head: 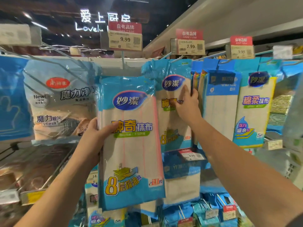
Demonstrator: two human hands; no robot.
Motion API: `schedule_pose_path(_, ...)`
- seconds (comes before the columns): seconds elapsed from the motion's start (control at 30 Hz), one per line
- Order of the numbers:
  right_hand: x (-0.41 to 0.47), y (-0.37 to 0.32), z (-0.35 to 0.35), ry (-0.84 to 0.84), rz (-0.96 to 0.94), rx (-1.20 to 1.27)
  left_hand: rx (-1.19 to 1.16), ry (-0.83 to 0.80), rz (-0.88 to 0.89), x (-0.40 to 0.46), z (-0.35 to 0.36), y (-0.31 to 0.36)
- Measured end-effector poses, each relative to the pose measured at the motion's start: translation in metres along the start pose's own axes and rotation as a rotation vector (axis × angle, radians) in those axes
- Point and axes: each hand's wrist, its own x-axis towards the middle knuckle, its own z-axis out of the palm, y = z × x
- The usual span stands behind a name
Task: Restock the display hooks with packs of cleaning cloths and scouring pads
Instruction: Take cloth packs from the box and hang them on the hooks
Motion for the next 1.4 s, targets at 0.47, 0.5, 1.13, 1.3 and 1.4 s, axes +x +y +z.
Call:
schedule_pose_path(0.47,-0.049,-0.052,-0.043,-0.144,-0.08,0.818,0.026,-0.133,-0.014,-0.011,0.034,-0.007)
schedule_pose_path(0.5,-0.049,-0.049,-0.045,-0.143,-0.081,0.839,0.031,-0.119,-0.019,-0.01,0.035,-0.007)
schedule_pose_path(1.13,-0.045,-0.043,-0.068,-0.12,-0.041,0.876,0.208,-0.019,0.003,0.0,0.064,-0.006)
schedule_pose_path(1.3,-0.04,-0.039,-0.069,-0.143,-0.031,0.884,0.117,-0.076,-0.035,-0.003,0.07,0.0)
schedule_pose_path(1.4,-0.03,-0.034,-0.078,-0.099,-0.005,0.87,0.064,0.006,-0.037,0.0,0.068,0.0)
